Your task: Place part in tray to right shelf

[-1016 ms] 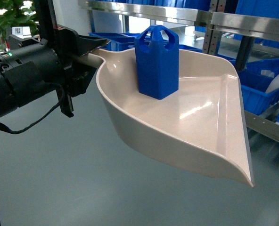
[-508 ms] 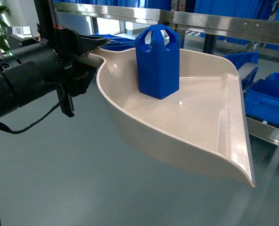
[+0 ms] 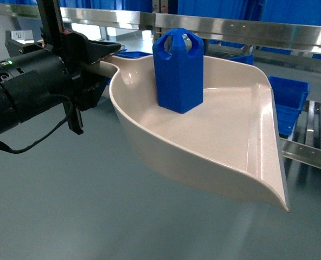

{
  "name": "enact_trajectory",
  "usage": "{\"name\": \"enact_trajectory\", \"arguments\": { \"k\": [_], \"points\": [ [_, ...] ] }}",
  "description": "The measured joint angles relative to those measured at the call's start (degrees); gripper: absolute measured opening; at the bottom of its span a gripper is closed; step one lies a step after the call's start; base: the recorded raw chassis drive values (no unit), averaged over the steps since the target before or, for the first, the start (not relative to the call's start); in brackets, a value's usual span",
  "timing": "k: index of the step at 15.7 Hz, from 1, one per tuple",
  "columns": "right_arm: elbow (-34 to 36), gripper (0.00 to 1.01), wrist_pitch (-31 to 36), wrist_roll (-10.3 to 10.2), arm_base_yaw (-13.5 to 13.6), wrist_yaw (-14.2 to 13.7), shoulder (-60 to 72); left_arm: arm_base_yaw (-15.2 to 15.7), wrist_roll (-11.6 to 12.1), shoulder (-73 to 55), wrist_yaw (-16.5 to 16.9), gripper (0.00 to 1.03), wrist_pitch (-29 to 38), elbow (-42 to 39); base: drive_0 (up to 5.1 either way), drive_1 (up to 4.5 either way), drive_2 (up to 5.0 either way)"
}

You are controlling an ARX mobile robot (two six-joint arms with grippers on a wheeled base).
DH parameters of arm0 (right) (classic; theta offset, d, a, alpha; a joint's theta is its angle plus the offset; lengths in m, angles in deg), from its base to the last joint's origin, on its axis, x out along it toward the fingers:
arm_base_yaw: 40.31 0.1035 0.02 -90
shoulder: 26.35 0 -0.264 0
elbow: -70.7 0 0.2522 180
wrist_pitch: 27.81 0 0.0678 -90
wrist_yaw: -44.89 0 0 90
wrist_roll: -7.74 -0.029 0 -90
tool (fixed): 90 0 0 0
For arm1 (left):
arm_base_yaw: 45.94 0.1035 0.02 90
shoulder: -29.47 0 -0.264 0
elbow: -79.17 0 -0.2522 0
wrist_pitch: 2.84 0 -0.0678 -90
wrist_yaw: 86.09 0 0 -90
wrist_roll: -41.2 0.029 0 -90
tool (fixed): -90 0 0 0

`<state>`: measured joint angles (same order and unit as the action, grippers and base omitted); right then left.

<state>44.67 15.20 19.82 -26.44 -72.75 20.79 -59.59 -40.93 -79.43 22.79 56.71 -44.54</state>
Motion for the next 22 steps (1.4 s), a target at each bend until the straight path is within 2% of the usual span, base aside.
{"name": "enact_trajectory", "arguments": {
  "k": [22],
  "points": [
    [0.00,0.98,0.02,0.00,0.00,0.00,0.00,-0.07,-0.02,0.00,0.17,0.13,-0.02,0.00,-1.6,-1.61,-1.6]
  ]
}}
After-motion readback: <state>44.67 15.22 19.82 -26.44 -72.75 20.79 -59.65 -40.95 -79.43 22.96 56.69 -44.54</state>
